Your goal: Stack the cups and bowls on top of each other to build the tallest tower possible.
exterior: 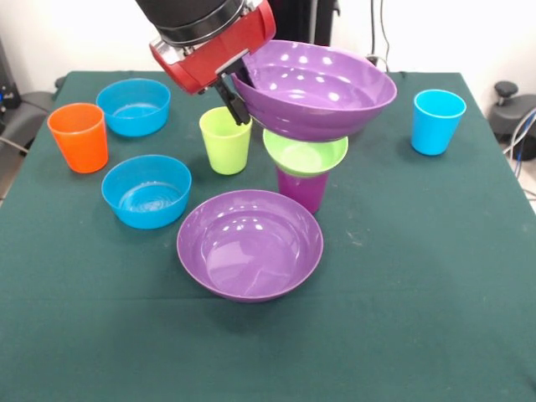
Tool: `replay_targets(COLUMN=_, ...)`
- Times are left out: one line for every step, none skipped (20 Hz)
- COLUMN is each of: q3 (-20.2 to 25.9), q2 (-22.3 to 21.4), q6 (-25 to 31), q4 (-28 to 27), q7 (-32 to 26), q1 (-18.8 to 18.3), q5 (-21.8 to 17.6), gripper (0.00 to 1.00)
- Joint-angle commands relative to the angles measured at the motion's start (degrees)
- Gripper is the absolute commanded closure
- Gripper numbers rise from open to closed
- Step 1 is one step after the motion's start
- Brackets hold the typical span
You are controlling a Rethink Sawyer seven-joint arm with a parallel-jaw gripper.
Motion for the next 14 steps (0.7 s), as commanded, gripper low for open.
replay_targets(q3=0.01, q2=2.59, q6=-2.74, q4=3.44, q7=-10.85, q1=0.88, q5=-2.23, gripper=1.00)
replay_targets(q3=-0.14, q2=2.73, q6=-2.85, q4=3.49, q7=-11.03, q1=0.87, q5=-2.54, gripper=1.00)
replay_targets(q3=-0.60, q2=2.85, q6=-2.29, q4=3.24, q7=-11.55, q1=1.04, q5=-3.23, gripper=1.00)
replay_targets(q3=-1.04, q2=2.83, q6=-1.80, q4=3.07, q7=-11.85, q1=1.24, q5=-3.87, gripper=1.00)
replay_targets(q3=-1.47, q2=2.90, q6=-1.35, q4=2.80, q7=-12.14, q1=1.44, q5=-4.53, gripper=1.00)
replay_targets(q3=-1.59, q2=3.04, q6=-1.25, q4=2.78, q7=-12.21, q1=1.48, q5=-4.75, gripper=1.00)
replay_targets(q3=-1.91, q2=3.20, q6=-1.00, q4=2.62, q7=-12.26, q1=1.68, q5=-5.20, gripper=1.00)
replay_targets(q3=-2.03, q2=3.33, q6=-0.72, q4=2.61, q7=-12.36, q1=1.72, q5=-5.34, gripper=1.00)
replay_targets(q3=-2.33, q2=3.40, q6=0.01, q4=2.42, q7=-12.51, q1=1.92, q5=-5.68, gripper=1.00)
replay_targets(q3=-2.41, q2=3.49, q6=0.24, q4=2.49, q7=-12.70, q1=1.91, q5=-5.84, gripper=1.00)
replay_targets(q3=-2.58, q2=3.93, q6=-0.24, q4=2.95, q7=-12.93, q1=1.68, q5=-6.21, gripper=1.00)
replay_targets(q3=-2.75, q2=4.04, q6=-0.06, q4=2.97, q7=-13.05, q1=1.71, q5=-6.55, gripper=1.00)
replay_targets(q3=-2.86, q2=4.32, q6=0.07, q4=2.86, q7=-13.17, q1=1.83, q5=-7.01, gripper=1.00)
replay_targets(q3=-2.82, q2=4.49, q6=-0.01, q4=2.90, q7=-13.19, q1=1.77, q5=-7.11, gripper=1.00)
